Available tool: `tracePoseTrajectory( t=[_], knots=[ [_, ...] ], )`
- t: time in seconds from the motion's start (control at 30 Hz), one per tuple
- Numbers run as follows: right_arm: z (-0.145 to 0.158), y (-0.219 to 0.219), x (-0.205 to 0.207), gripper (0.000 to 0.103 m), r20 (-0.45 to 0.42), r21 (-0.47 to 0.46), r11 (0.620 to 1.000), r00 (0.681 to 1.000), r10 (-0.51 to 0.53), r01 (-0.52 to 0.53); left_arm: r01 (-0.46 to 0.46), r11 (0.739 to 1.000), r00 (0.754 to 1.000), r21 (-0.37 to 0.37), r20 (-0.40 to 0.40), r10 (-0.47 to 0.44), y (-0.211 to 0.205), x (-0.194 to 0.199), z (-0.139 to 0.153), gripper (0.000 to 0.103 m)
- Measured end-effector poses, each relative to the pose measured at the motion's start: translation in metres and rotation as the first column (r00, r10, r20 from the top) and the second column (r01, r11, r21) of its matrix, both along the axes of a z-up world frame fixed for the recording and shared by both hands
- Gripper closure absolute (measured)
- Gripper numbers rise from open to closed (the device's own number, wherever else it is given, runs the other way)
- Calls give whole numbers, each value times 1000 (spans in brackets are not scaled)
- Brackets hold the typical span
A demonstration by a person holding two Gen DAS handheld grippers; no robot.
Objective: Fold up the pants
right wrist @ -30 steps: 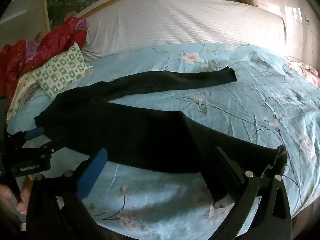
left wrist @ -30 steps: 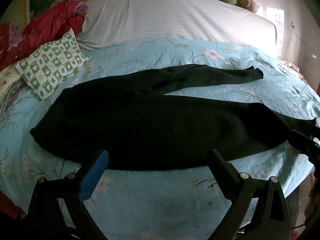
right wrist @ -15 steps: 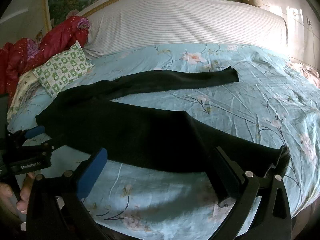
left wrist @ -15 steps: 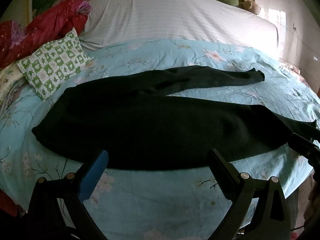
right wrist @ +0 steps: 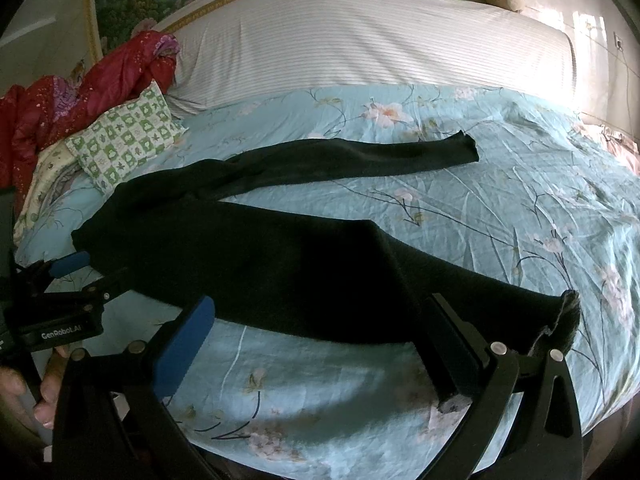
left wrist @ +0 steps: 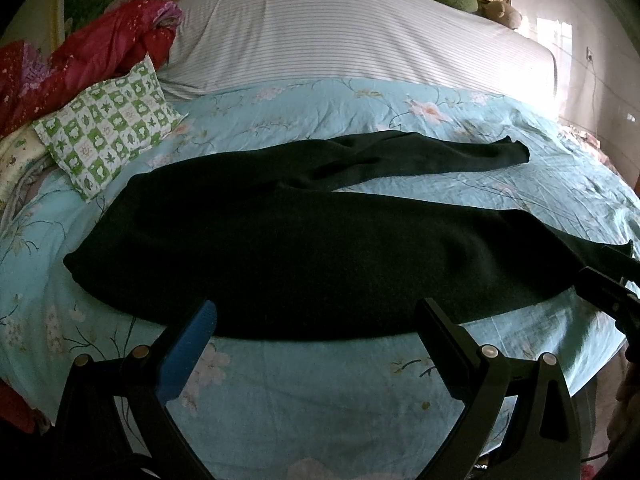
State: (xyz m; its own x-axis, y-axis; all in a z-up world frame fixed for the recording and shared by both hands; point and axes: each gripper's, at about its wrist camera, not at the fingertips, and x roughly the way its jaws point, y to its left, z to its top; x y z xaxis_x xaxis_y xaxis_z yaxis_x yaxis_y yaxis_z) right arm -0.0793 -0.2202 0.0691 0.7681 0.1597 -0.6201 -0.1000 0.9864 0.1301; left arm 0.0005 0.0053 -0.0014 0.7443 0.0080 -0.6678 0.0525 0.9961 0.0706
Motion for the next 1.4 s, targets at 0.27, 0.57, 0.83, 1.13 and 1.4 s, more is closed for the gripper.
tracePoseTrajectory(
  t=[0.27,0.57,0.83,1.13,1.4],
  knots=[
    [-2,0,1,0,-17,5,1000,1000,-2,2,-1,1000,1000,-1,-5,1,0,0,-1,3],
    [-2,-1,2,0,-19,5,1000,1000,-2,2,-1,1000,1000,-1,-5,1,0,1,-1,3],
    [-2,-1,2,0,-20,5,1000,1000,-2,2,0,1000,1000,-1,-7,0,-1,1,-1,3],
    [-2,-1,2,0,-21,6,1000,1000,-1,1,5,1000,1000,-1,-10,-5,-2,3,-2,3],
    [-3,-2,2,0,-19,8,1000,1000,-7,7,9,1000,1000,-1,-13,-9,-3,3,-3,3]
  ],
)
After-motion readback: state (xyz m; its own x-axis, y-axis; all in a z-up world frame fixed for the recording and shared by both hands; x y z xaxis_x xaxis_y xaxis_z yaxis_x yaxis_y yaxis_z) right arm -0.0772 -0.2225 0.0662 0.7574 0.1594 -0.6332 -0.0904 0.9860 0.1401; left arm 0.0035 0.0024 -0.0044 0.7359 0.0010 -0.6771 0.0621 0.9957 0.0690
